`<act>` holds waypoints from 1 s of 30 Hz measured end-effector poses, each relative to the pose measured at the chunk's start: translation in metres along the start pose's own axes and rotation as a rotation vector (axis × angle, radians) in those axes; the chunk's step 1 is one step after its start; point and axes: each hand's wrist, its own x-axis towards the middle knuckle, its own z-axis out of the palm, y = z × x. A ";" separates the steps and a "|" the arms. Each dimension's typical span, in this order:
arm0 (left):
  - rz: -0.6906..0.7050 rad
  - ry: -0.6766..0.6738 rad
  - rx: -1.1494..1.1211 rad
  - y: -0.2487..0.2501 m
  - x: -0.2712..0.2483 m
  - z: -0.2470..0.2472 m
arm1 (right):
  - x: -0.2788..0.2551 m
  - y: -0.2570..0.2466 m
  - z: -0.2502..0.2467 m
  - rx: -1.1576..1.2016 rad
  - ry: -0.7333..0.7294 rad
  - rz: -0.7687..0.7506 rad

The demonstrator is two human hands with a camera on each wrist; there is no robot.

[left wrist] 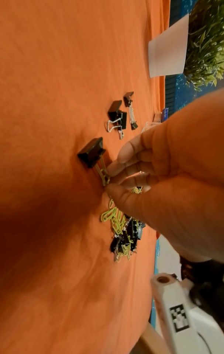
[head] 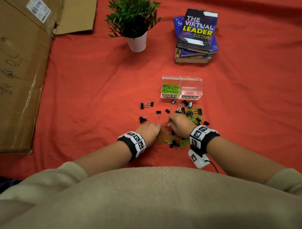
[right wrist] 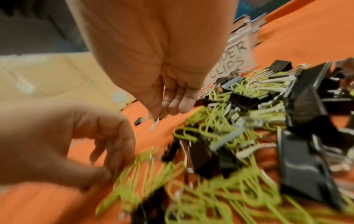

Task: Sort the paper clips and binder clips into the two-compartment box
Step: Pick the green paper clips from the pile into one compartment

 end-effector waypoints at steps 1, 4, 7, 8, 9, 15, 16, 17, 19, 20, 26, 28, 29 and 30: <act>-0.001 0.001 0.001 0.000 0.001 0.001 | 0.001 0.001 -0.006 0.067 0.029 0.034; -0.013 -0.018 -0.014 0.000 0.002 0.001 | 0.003 0.000 -0.024 0.253 0.045 0.149; -0.017 -0.024 -0.046 -0.002 0.004 0.003 | 0.006 -0.003 -0.033 0.440 -0.015 0.250; -0.022 -0.024 -0.076 -0.003 0.005 0.002 | 0.006 -0.005 -0.032 0.387 -0.028 0.232; -0.028 -0.016 -0.118 -0.005 0.006 0.002 | 0.007 -0.007 -0.030 0.301 -0.046 0.190; -0.142 0.175 -0.530 -0.024 0.009 -0.011 | 0.008 -0.018 0.007 -0.233 -0.171 -0.116; -0.182 0.207 -0.594 -0.028 0.009 -0.014 | 0.009 -0.018 0.011 -0.260 -0.174 -0.133; -0.220 0.230 -0.644 -0.030 0.009 -0.015 | 0.010 -0.016 0.014 -0.276 -0.171 -0.144; -0.286 0.247 -0.757 -0.034 0.009 -0.017 | 0.010 -0.013 0.019 -0.288 -0.169 -0.152; -0.304 0.251 -0.832 -0.035 0.009 -0.018 | 0.008 -0.013 0.020 -0.289 -0.170 -0.159; -0.393 0.108 -1.025 -0.031 0.011 -0.014 | 0.005 -0.013 0.026 -0.426 -0.173 -0.193; -0.401 0.050 -0.992 -0.027 0.011 -0.013 | 0.004 -0.016 0.027 -0.474 -0.180 -0.193; -0.381 0.019 -0.919 -0.023 0.011 -0.013 | 0.003 -0.016 0.027 -0.476 -0.176 -0.194; -0.351 -0.007 -0.813 -0.019 0.009 -0.015 | 0.002 -0.015 0.026 -0.466 -0.169 -0.197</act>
